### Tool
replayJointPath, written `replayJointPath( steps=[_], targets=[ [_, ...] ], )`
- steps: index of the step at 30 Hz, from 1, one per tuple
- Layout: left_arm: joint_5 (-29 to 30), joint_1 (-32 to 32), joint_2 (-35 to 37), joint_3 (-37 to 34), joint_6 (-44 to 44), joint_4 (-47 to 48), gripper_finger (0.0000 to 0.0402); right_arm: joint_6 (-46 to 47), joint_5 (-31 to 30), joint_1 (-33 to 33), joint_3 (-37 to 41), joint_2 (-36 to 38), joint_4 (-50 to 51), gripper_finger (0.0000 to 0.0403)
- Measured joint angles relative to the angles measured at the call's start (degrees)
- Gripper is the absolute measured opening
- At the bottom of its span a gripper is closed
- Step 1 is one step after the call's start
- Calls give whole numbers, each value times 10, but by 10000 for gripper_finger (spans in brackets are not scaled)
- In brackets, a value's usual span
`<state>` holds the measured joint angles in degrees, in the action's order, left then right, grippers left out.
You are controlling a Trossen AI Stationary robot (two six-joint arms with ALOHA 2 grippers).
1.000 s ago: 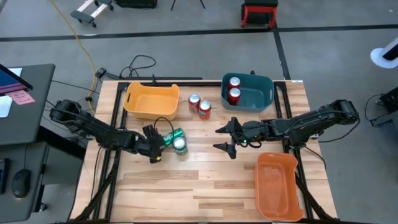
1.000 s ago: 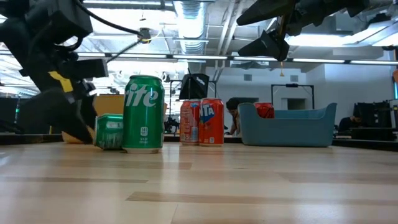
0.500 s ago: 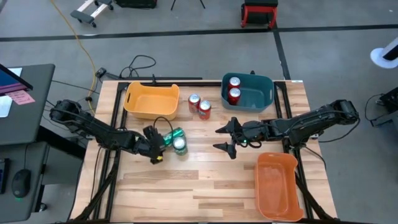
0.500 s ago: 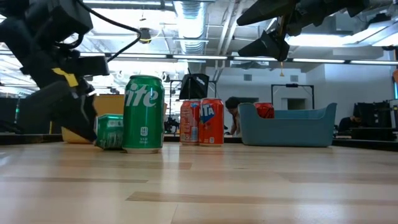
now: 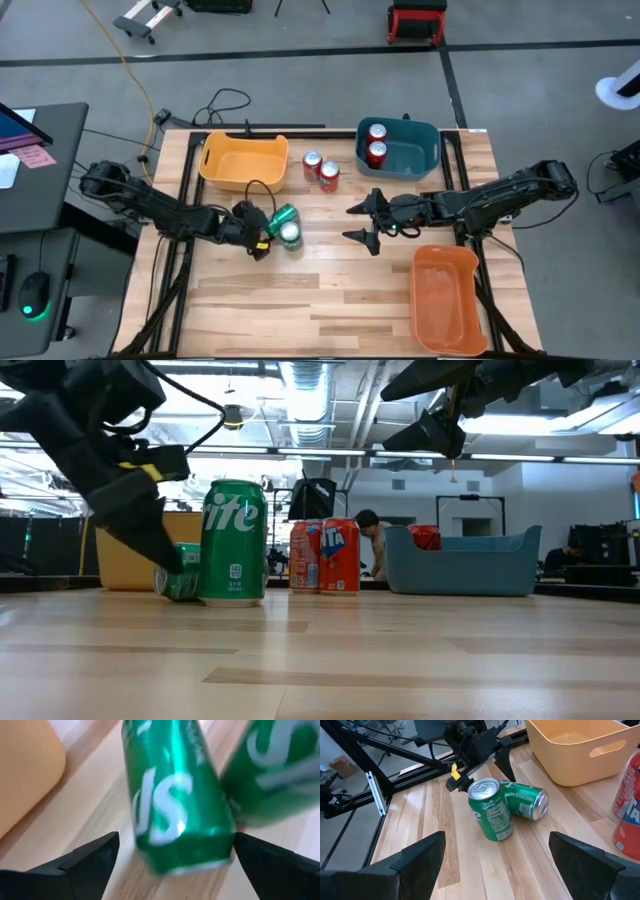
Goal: Sort soda cans
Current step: Put the left green soda can into the yellow bin
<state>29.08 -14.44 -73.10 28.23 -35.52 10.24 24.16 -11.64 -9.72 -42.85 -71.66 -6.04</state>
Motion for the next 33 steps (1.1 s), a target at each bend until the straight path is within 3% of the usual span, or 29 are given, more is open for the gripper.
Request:
replayJointPath(
  steps=[15, 20, 33],
  targets=[
    [-3, 38, -1, -39, -12, -73, 389, 0, 0, 0, 0, 0, 0, 376],
    [2, 38, -1, -69, 43, -158, 387, 0, 0, 1, 0, 0, -3, 376],
    [6, 70, -1, -79, 100, -175, 305, 9, 0, 1, 0, 0, -4, 376]
  ],
)
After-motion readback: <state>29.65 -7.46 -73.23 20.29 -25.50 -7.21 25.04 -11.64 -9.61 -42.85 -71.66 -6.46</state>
